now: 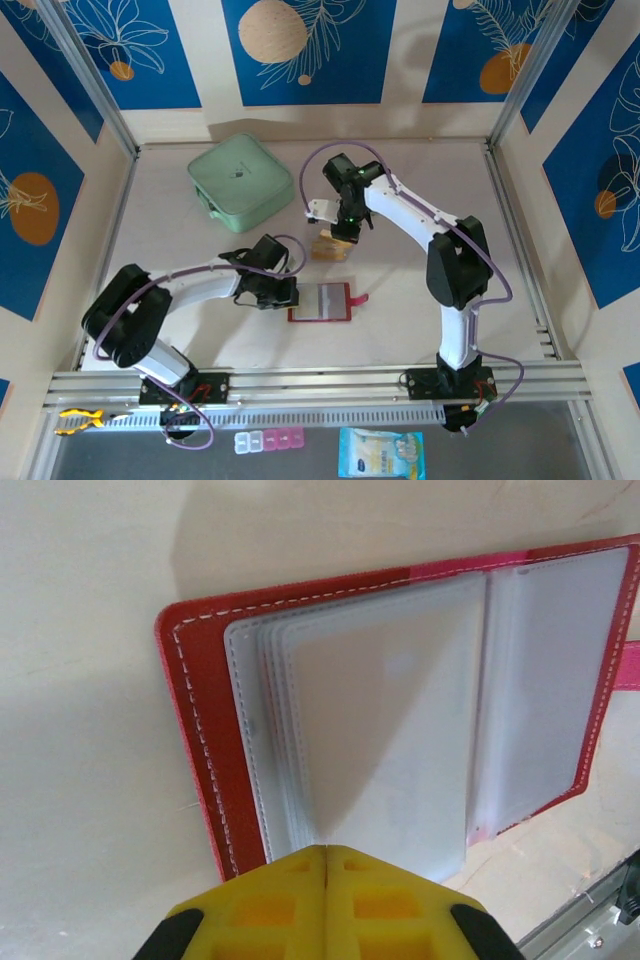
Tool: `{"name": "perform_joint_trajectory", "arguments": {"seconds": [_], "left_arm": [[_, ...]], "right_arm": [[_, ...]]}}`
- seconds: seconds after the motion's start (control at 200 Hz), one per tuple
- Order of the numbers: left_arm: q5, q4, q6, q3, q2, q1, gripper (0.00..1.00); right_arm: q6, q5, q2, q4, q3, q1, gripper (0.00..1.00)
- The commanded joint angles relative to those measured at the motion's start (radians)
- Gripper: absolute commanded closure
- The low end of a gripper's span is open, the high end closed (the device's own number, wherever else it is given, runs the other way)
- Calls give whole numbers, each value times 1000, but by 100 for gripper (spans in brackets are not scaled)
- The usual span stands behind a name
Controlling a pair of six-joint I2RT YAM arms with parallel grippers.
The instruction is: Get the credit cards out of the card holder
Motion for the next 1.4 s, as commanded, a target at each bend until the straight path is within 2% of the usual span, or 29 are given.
{"name": "perform_joint_trajectory", "arguments": {"seconds": [0.0, 0.265, 0.525, 0.8, 1.005, 1.396], "left_arm": [[-22, -35, 5, -4, -39, 16, 93], [-24, -33, 5, -36, -80, 54, 93], [-13, -26, 6, -65, -96, 77, 93], [18, 5, 5, -66, -78, 81, 93], [64, 59, -5, -62, -48, 79, 94], [74, 79, 1, -60, -4, 75, 98]], "right_arm": [[-55, -13, 27, -41, 56, 11, 98], [-78, -22, 76, -46, 100, 17, 97], [-67, -8, 87, -40, 98, 18, 79], [23, -38, -4, 6, 52, 18, 79], [276, -112, -124, 131, -89, 22, 79], [1023, -193, -393, 485, -509, 80, 80]]}}
